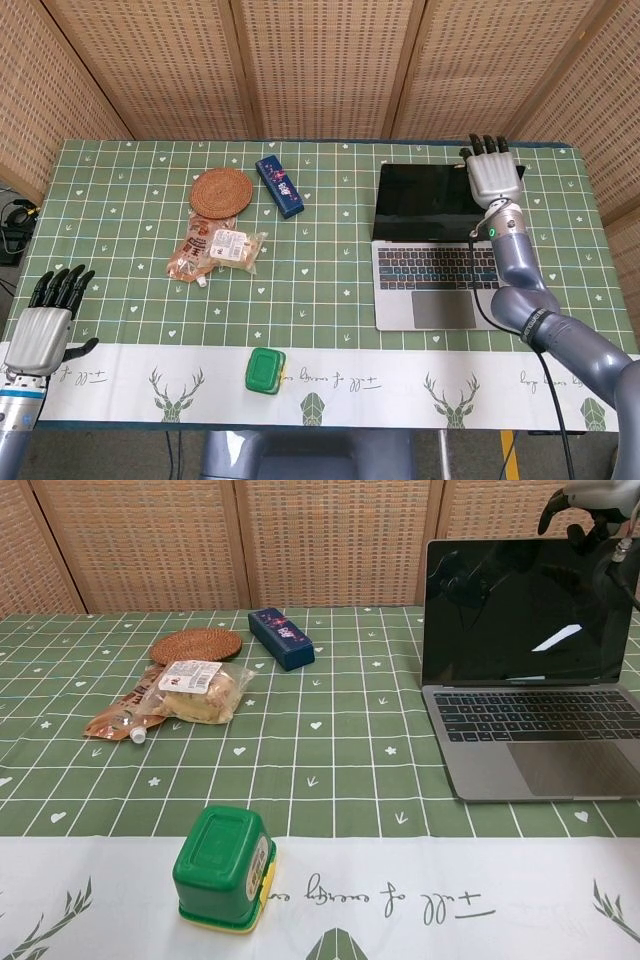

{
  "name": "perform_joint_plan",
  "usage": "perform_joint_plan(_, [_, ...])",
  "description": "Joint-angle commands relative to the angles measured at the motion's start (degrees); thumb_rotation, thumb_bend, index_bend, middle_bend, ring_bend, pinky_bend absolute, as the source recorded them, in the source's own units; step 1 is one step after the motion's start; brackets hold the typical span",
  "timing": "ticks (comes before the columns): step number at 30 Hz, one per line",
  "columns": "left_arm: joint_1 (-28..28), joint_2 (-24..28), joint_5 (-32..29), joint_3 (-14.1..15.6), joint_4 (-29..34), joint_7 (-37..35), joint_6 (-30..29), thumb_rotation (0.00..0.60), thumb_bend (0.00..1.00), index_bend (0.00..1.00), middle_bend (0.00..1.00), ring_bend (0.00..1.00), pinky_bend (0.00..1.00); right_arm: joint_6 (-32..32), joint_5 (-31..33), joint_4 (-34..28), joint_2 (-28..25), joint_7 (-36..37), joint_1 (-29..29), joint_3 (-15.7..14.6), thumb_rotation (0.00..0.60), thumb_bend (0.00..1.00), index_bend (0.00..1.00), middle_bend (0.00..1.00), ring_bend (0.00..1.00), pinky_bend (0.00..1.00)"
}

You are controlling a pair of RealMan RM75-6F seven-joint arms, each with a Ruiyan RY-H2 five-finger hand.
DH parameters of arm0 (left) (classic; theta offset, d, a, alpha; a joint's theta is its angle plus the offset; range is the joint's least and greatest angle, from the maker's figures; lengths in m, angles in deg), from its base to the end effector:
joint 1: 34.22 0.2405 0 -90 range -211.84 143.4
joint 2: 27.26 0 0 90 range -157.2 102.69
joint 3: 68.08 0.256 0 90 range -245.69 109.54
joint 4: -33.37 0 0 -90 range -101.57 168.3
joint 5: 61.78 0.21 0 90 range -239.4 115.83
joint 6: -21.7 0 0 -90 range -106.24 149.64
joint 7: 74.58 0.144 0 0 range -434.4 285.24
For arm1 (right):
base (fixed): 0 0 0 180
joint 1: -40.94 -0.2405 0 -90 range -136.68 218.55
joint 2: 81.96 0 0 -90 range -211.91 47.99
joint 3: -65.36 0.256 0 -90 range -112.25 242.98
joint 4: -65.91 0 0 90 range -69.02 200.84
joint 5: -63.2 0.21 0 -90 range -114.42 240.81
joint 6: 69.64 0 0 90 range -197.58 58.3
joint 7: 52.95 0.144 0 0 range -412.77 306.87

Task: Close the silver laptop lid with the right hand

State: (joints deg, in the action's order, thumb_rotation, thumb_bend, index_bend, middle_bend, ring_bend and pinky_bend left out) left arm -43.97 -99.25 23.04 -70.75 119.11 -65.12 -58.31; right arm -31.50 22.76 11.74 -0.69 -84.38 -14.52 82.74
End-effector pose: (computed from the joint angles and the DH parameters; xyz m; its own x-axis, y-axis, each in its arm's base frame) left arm -0.3116 0.2077 0.1135 0.5241 0.0524 0.8500 0.8509 -0.0736 -0.5201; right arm -0.1970 -0.5005 0.1236 0.6835 -0.1294 0.7184 -0.7248 -0.0031 0.6890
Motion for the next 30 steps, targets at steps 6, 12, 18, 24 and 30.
perform_joint_plan(6, [-0.08,0.11,0.11,0.2,0.04,0.02,-0.01,0.6,0.14,0.0,0.0,0.0,0.0,0.49,0.13,-0.02,0.26,0.46,-0.02,-0.95,0.6,1.0,0.37,0.24,0.11,0.13])
perform_joint_plan(12, [-0.15,0.24,0.11,0.36,0.2,0.3,0.07,0.6,0.15,0.0,0.0,0.0,0.0,3.22,-1.87,-2.26,-0.44,1.54,0.01,-0.88,0.6,1.0,0.49,0.39,0.24,0.23])
perform_joint_plan(18, [-0.24,0.6,0.16,0.7,0.73,0.95,0.41,0.6,0.2,0.0,0.0,0.0,0.0,5.25,-1.72,-7.19,-2.73,0.16,0.25,-1.15,0.6,1.0,0.58,0.49,0.34,0.33])
perform_joint_plan(24, [-0.2,1.1,1.05,1.15,1.19,0.4,0.07,0.6,0.2,0.0,0.0,0.0,0.0,6.74,1.0,-12.44,-5.01,-3.05,0.26,-1.96,0.6,1.0,0.62,0.53,0.4,0.39])
perform_joint_plan(30, [-0.01,1.51,1.85,1.49,1.67,0.21,-0.6,0.6,0.2,0.0,0.0,0.0,0.0,8.72,2.64,-17.71,-7.32,-5.28,0.38,-2.9,0.6,1.0,0.65,0.57,0.44,0.43])
